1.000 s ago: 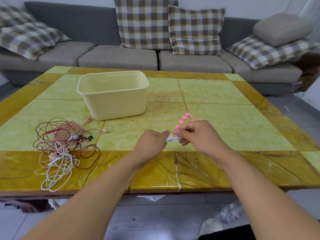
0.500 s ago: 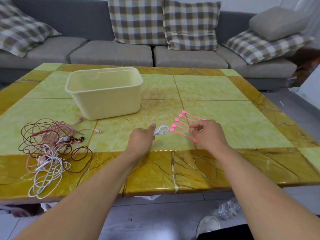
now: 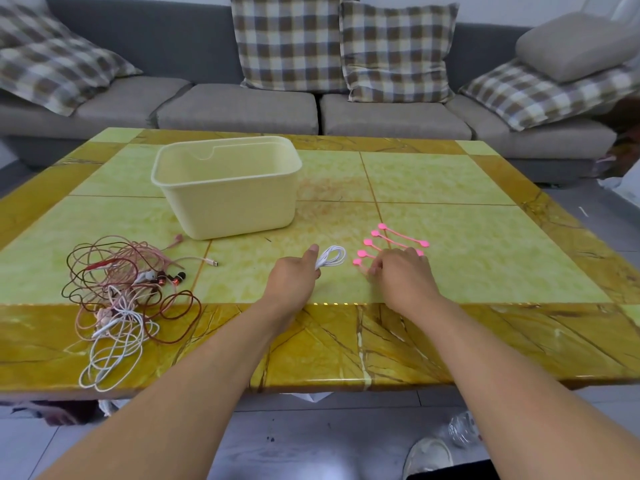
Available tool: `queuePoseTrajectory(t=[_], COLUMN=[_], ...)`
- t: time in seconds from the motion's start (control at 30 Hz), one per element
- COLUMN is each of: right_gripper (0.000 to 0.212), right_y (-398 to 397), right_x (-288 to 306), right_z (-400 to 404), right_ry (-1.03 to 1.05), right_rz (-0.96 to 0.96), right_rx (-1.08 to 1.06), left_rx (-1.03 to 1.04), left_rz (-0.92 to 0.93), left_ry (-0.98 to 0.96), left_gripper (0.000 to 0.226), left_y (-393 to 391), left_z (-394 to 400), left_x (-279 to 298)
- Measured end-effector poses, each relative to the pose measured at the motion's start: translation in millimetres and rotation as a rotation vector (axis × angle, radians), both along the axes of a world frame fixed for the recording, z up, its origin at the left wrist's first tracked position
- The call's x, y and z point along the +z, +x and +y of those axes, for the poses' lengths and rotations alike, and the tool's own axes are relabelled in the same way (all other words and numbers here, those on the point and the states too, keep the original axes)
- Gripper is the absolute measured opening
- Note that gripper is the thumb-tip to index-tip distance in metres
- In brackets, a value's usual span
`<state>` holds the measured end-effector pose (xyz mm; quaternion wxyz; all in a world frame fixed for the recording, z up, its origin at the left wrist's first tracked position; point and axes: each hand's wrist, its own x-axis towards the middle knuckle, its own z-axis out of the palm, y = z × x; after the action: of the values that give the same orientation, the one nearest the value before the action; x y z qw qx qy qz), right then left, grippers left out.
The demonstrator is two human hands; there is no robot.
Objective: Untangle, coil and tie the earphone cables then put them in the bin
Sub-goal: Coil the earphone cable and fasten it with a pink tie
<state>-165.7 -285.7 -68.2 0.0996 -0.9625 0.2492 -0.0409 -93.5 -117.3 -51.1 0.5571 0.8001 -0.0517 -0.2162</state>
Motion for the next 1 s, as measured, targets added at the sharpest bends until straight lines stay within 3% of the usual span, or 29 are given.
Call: queuePoseTrajectory(t=[0.1, 0.17, 0.33, 0.43, 0.63, 0.83, 1.0], right_gripper=[0.013, 0.012, 0.009, 0.009, 0.010, 0.018, 0.013], right_y=[0.8, 1.9, 1.0, 1.0, 2.6, 2.3, -3.1], right_x=[15.4, 28.4, 31.3, 29.4, 43.6, 46.1, 44.7], right_z=[18.8, 32.5, 61.3, 67.4, 64.6, 61.7, 68.6], right_ry=[0.396, 0.513, 0.135, 0.052, 0.578, 1.126, 1.390], right_rz=[-0.379, -0.549, -0.438, -0.374, -0.555, -0.631, -0.519], right_rx=[-0.057, -0.091, 0.044, 0.090, -0.015, -0.128, -0.145], left_rx=[-0.031, -0.057, -0.101, -0.141, -0.097, 0.125, 0.065], left_rz=[-0.011, -0.057, -0.127, -0.170, -0.151, 0.328, 0.299], left_ry=[0.054, 0.116, 0.182, 0.212, 0.263, -0.314, -0.367], left_gripper=[0.052, 0.052, 0.053, 0.051, 0.058, 0.050, 0.059], left_y=[0.0, -1.0, -8.0, -12.6, -7.8, -9.5, -13.6], left_z=[2.3, 2.0, -0.4, 0.1, 6.9, 15.3, 13.3], left_x=[-3.2, -6.2, -12.1, -14.8, -20.1, -3.3, 3.2])
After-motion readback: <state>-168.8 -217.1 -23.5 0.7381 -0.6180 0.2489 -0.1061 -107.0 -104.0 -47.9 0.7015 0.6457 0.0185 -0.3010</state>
